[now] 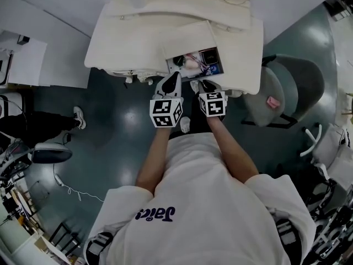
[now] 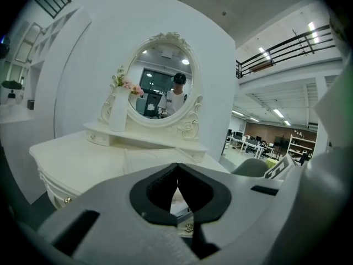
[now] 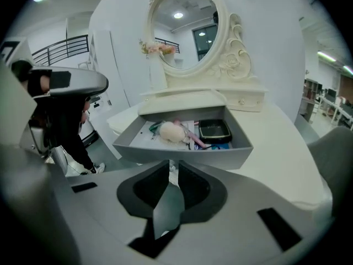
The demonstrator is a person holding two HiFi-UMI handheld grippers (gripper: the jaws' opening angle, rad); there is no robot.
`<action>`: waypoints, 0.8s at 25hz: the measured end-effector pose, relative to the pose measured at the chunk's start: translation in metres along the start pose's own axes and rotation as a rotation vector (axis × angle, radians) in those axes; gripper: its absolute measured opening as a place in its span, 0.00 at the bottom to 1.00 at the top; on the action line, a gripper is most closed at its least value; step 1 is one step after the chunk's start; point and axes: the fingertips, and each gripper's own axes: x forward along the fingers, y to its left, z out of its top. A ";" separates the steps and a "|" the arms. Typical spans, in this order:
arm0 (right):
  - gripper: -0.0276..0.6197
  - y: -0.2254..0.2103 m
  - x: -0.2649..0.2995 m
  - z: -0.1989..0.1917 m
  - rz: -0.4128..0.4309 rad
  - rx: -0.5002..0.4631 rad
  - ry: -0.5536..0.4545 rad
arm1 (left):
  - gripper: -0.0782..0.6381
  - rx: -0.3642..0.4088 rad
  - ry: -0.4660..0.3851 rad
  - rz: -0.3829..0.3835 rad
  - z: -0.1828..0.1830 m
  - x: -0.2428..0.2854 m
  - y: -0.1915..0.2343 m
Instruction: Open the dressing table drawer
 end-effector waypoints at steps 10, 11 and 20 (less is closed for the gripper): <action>0.09 -0.006 -0.053 0.119 -0.065 -0.116 -0.289 | 0.13 0.026 -0.126 0.002 0.065 0.002 0.009; 0.08 -0.005 -0.060 0.132 -0.063 -0.122 -0.325 | 0.13 0.031 -0.139 0.004 0.072 0.003 0.010; 0.06 0.017 -0.118 0.226 0.007 -0.144 -0.591 | 0.13 0.074 -0.264 -0.028 0.135 -0.004 0.000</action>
